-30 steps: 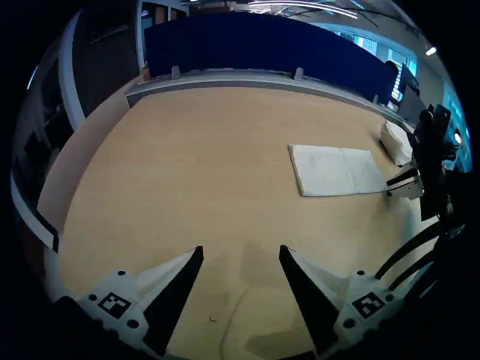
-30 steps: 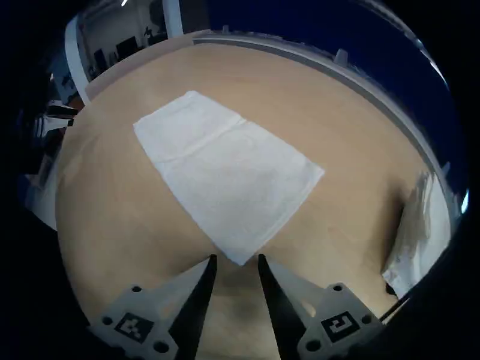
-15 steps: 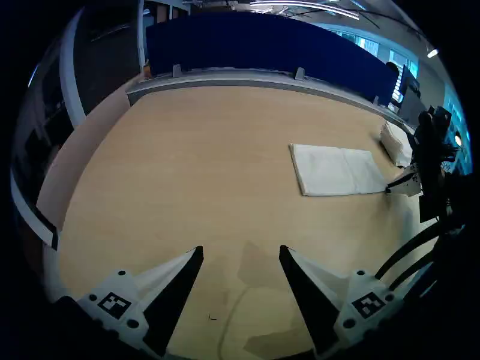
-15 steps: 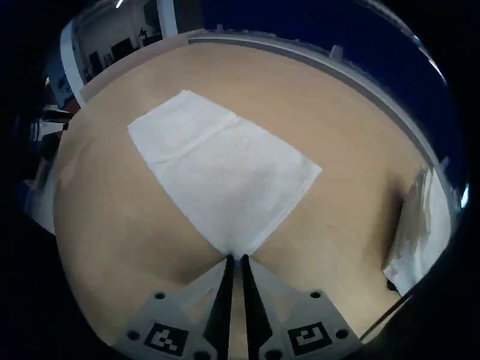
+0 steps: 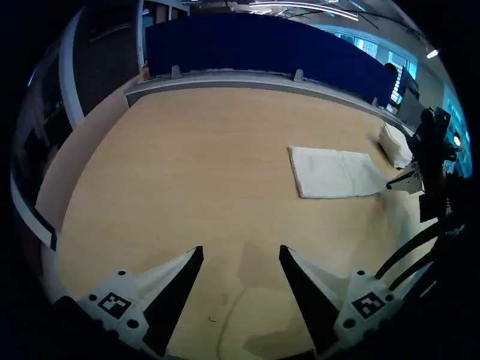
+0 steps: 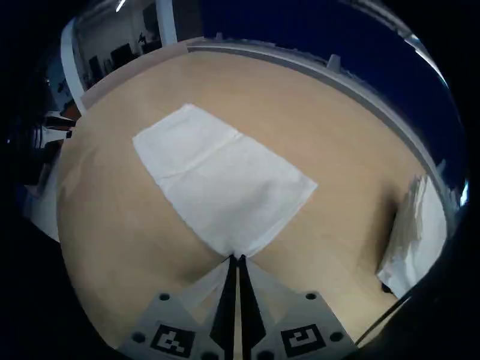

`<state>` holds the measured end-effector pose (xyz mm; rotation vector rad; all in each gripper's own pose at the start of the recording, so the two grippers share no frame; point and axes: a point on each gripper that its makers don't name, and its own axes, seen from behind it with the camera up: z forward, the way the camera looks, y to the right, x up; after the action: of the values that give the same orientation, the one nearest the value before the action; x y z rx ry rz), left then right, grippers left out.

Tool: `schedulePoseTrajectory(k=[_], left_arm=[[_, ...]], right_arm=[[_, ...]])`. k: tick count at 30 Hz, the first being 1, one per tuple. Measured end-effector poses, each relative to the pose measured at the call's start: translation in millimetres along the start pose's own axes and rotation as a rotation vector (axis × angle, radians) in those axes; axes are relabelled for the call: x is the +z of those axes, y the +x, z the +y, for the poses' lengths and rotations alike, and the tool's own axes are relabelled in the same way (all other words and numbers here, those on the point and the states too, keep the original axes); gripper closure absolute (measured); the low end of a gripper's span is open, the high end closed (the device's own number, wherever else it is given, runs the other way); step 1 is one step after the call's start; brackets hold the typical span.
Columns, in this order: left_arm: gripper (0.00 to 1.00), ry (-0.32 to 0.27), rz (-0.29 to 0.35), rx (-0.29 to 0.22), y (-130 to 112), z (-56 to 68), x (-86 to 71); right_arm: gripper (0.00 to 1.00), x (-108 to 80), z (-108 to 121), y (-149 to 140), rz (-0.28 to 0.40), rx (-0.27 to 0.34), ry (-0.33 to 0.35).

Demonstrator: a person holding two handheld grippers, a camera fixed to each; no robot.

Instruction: Fold towel

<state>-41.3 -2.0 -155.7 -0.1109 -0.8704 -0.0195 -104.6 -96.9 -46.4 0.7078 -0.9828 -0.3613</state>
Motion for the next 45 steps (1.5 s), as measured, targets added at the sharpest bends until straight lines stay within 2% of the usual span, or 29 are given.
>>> schedulePoseTrajectory(k=[12, 21, 27, 36, 45], left_arm=[[0.06, -0.007, 0.019, -0.016, 5.6, -2.4, -3.9], [0.06, -0.016, 0.037, -0.009, 7.5, -3.3, -7.8], [0.06, -0.023, 0.05, -0.021, 11.6, -2.1, -9.3], [0.06, -0.021, 0.069, -0.024, 17.9, -7.0, -13.1], [0.06, 0.0, 0.086, -0.036, 17.6, -16.8, -23.4]], right_arm=[[0.97, -24.8, -3.7, 56.2, 0.053, -0.072, -0.001], [0.97, -28.8, -13.4, 108.5, 0.095, -0.148, 0.009], [0.97, -27.5, -19.3, 123.7, 0.099, -0.176, 0.017], [0.97, -15.8, -43.6, 148.4, 0.108, -0.223, 0.051], [0.97, 17.9, -95.5, 184.9, 0.124, -0.28, 0.126]])
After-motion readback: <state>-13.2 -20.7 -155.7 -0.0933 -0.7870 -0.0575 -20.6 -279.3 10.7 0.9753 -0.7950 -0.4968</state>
